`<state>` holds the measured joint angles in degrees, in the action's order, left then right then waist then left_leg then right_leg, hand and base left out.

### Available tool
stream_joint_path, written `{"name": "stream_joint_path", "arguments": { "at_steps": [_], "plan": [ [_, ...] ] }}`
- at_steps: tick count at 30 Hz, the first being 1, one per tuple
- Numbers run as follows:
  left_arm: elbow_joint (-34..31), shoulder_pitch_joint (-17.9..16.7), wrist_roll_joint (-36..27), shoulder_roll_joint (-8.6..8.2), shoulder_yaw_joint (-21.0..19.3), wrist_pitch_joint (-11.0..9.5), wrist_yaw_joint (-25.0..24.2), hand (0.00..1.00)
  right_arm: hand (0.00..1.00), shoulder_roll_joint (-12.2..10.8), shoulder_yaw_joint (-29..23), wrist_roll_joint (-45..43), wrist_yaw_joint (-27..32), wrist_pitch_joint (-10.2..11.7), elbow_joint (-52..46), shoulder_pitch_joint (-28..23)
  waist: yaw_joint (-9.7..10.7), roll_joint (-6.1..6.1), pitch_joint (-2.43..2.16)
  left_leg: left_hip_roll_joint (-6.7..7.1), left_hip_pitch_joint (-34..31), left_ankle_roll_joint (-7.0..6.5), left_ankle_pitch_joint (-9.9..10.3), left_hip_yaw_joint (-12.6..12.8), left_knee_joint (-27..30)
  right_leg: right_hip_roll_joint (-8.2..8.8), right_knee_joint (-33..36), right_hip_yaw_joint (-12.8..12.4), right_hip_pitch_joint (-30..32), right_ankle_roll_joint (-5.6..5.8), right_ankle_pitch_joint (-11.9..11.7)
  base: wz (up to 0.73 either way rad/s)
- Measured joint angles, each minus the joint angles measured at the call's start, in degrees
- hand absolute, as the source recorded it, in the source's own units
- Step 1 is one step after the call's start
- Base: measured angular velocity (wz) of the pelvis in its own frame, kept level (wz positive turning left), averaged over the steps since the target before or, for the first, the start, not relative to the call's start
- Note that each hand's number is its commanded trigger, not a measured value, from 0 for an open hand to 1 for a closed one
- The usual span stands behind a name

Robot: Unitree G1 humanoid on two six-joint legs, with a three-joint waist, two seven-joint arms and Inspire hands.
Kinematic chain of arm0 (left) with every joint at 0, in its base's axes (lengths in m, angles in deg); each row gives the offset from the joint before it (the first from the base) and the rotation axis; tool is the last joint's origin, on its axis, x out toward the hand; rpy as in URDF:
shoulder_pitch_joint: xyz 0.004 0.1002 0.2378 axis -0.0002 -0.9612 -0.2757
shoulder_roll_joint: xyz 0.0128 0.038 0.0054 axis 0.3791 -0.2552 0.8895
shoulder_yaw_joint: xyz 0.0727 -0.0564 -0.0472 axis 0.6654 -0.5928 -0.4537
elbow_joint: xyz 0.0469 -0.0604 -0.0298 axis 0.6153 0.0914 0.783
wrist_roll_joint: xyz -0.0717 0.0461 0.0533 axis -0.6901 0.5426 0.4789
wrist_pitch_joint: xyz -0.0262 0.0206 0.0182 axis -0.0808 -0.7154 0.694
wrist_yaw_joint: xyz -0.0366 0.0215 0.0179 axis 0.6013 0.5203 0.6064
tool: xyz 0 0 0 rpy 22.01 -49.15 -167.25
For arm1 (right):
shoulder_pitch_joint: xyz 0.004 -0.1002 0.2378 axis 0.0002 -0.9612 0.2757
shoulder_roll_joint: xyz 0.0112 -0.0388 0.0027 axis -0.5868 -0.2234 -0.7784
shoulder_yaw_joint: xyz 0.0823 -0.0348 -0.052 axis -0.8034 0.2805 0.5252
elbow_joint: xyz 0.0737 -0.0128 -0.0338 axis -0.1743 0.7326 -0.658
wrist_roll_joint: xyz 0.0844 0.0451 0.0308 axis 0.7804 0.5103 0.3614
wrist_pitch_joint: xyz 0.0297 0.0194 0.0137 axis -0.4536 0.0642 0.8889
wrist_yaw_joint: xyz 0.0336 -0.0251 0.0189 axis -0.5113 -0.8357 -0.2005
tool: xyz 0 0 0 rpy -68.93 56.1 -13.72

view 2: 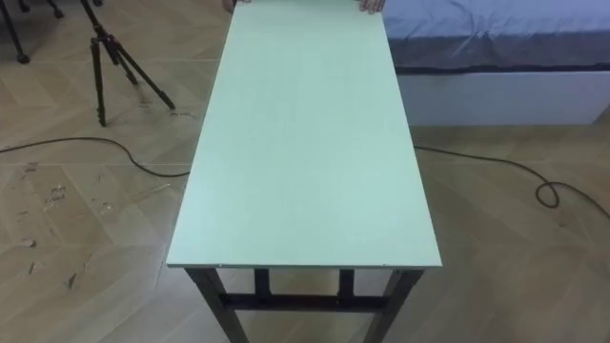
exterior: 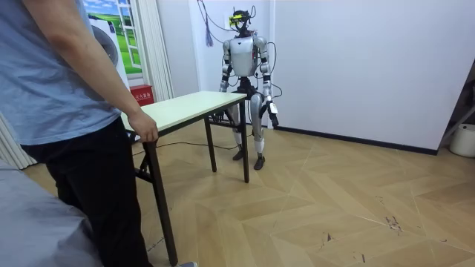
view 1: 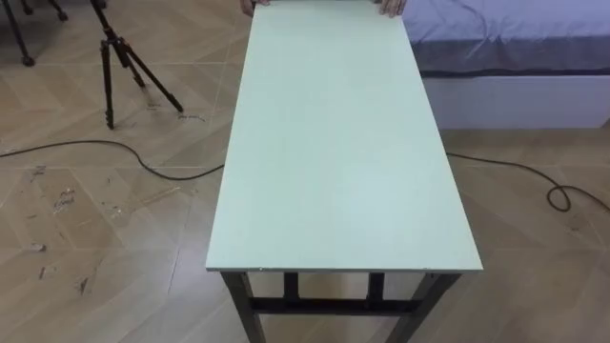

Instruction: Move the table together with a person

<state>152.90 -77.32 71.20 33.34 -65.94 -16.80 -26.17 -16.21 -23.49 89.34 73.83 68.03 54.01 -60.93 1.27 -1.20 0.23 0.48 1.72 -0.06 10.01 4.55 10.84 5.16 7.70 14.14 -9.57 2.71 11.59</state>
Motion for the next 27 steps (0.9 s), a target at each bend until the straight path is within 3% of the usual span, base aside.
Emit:
{"name": "stream_joint_path", "arguments": {
  "at_steps": [9,12,17,21,27],
  "plan": [
    [0.0,-0.1,-2.8,-0.01,0.0,0.4,-1.4,0.00,0.00,0.1,0.0,0.1,-1.0,-1.2,0.8,0.0,0.0,0.01,0.12,0.01,-0.1,0.00,0.0,0.0,-0.2,0.00,0.0,0.0,0.2,0.00,0.0,0.00],
    [0.1,0.1,-6.6,0.10,0.0,0.9,-3.3,0.00,0.00,0.0,0.0,0.1,-2.1,-1.6,0.8,0.1,0.0,-0.03,0.13,0.00,-0.3,0.00,0.0,0.1,-0.2,0.00,0.1,-0.1,0.5,0.01,0.0,0.00],
    [0.6,0.0,-22.8,0.48,0.0,2.9,-10.1,0.00,0.00,0.2,0.0,3.1,-5.7,-2.9,0.5,0.0,-0.2,0.60,0.14,-0.09,-0.5,0.00,0.0,0.5,0.2,0.07,0.1,-0.2,0.6,0.01,0.0,-0.02],
    [0.5,0.0,-29.6,1.20,0.7,4.1,-14.8,0.00,0.00,1.0,0.0,4.5,-7.8,-4.0,-1.4,-0.2,-0.3,1.01,0.26,-0.12,-1.8,-0.01,0.0,0.5,0.7,0.07,0.2,-0.1,1.1,0.01,0.0,0.00],
    [-4.2,-0.9,-45.1,2.16,4.0,5.8,-22.7,0.00,0.00,2.0,-0.2,7.6,-11.9,-5.3,-12.0,-3.4,-0.1,1.71,0.31,-0.34,-3.1,-0.11,0.1,0.9,2.0,0.10,1.1,0.2,2.8,0.00,0.0,0.01]
  ]
}}
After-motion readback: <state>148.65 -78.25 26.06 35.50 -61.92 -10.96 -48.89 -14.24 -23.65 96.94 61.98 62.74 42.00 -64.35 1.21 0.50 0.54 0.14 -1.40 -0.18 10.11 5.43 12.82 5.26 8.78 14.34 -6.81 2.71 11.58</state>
